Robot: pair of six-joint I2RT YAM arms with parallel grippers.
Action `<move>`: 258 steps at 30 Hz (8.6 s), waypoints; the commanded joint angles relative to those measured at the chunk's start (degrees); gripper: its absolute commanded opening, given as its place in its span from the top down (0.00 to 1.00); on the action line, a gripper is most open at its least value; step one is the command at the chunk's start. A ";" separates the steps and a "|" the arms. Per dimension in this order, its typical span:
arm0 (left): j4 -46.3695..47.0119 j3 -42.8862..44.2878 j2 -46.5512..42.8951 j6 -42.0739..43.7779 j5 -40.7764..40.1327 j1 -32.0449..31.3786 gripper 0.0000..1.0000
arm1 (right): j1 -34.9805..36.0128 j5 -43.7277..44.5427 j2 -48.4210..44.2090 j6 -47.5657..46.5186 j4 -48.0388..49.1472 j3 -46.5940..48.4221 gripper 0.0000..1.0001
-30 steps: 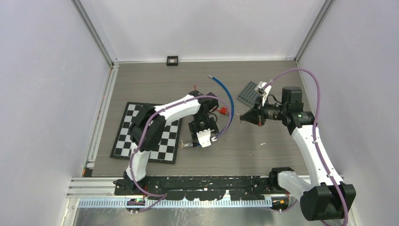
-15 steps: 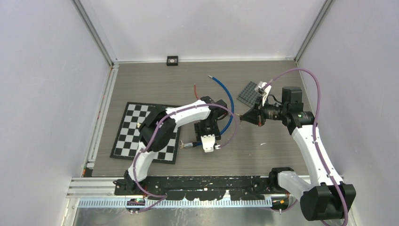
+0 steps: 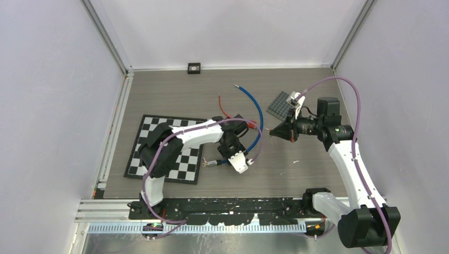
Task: Unlock with the key
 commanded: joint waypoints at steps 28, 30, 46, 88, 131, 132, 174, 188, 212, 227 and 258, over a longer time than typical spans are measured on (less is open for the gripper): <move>-13.97 10.12 6.17 17.87 1.18 4.56 0.37 | -0.18 -1.57 1.36 0.71 1.23 0.66 0.99; -16.32 11.84 7.61 19.21 -0.19 4.33 0.38 | -0.15 -1.39 1.19 0.59 1.23 0.66 0.99; -18.32 12.95 9.61 12.29 2.72 1.37 0.42 | -0.20 -1.92 1.33 -0.11 0.62 0.70 1.00; 37.98 -20.33 -32.43 -46.22 9.92 4.88 1.00 | 3.11 -2.81 4.20 10.76 3.89 3.13 1.00; 113.73 -59.05 -33.72 -49.24 7.74 5.07 1.00 | 29.50 22.07 20.45 16.17 -7.01 17.27 1.00; 113.33 -58.93 -33.83 -49.02 7.62 5.05 1.00 | 29.51 22.12 20.78 16.26 -7.17 17.51 0.99; 110.38 -57.16 -33.65 -46.01 0.65 1.70 1.00 | 29.95 23.31 25.23 19.64 -7.03 19.51 0.99; 109.27 -57.18 -33.48 -45.58 0.72 0.89 1.00 | 29.95 24.90 25.67 21.06 -5.95 19.60 0.99; 98.85 -49.66 -29.93 -44.21 -14.55 -4.86 1.00 | 29.91 32.44 27.51 24.67 -4.48 19.25 0.99; 92.39 -47.50 -29.52 -44.35 -15.81 -6.27 1.00 | 29.76 31.39 30.74 25.93 -4.58 21.78 0.99; 99.53 -51.46 -31.59 -51.05 -11.91 -4.50 1.00 | 24.63 25.25 28.62 32.16 5.20 13.44 0.99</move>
